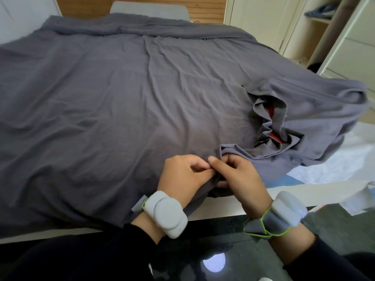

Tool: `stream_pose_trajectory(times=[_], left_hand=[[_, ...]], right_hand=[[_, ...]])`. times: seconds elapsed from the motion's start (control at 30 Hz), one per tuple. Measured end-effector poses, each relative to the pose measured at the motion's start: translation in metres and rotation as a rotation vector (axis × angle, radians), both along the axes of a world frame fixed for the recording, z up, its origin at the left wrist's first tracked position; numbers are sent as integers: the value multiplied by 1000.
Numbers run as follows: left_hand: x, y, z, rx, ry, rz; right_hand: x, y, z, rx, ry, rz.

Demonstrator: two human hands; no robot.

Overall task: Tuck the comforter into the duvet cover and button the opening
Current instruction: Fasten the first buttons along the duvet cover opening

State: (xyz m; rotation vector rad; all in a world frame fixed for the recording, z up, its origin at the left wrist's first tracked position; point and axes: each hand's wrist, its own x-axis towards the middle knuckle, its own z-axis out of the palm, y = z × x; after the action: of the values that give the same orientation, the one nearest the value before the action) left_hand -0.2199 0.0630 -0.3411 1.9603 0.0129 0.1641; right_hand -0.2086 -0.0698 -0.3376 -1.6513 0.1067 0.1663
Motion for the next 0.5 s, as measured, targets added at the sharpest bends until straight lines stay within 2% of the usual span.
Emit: stream_pose_trajectory(times=[0.13,0.3,0.5], left_hand=[[5,5,-1,-102,81,9],[8,7,3,-301,238,44],[8,7,10,-759,502,-44]], right_hand=[[0,-3,-4,130,-4,4],[-1,-3,-10,80,-67,12],[0,-8,-12,57,-118,38]])
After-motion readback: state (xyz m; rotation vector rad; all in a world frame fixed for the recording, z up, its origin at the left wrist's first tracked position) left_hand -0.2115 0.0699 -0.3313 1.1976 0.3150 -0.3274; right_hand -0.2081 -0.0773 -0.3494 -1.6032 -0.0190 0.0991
